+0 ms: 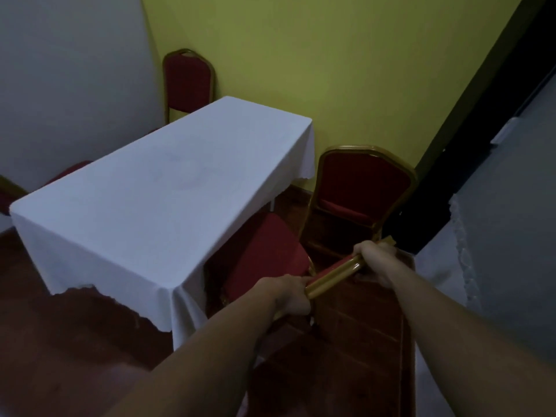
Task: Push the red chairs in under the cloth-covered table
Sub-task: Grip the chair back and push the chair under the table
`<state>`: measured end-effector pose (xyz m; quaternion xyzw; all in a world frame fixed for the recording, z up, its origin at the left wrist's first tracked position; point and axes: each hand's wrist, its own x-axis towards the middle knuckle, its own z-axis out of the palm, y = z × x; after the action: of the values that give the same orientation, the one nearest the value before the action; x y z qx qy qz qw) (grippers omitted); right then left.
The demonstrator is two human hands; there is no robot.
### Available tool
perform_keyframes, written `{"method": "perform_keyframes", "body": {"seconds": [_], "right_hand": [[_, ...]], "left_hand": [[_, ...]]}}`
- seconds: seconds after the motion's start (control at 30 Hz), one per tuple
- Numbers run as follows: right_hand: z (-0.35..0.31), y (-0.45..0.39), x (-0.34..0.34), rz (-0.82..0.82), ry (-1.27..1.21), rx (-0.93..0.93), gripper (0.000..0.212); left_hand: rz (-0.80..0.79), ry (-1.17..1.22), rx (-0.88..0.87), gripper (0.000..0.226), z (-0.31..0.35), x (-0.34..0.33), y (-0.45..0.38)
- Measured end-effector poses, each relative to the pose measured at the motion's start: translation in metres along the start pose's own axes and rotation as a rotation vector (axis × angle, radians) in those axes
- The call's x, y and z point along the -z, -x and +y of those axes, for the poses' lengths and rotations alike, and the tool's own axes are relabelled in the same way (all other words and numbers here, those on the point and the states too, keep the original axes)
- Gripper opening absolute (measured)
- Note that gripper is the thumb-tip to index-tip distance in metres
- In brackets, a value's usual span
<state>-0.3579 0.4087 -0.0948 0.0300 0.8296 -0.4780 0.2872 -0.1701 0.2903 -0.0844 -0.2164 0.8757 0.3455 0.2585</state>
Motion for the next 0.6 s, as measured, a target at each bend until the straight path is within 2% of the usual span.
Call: {"method": "perform_keyframes", "body": {"seconds": [0.27,0.43,0.6], "right_hand": [[-0.023,-0.034,0.007,-0.115,0.048,0.091,0.079],[-0.030,-0.040,0.016,-0.209,0.099,0.125,0.068],[-0.034,-0.047,0.012,-0.262,0.112,0.146,0.073]], "left_hand": [[0.202,0.184,0.202,0.067,0.041,-0.013,-0.011],[0.224,0.300,0.303,0.071,0.065,-0.032,-0.014],[0.323,0.401,0.370,0.070,0.071,-0.038,-0.018]]}}
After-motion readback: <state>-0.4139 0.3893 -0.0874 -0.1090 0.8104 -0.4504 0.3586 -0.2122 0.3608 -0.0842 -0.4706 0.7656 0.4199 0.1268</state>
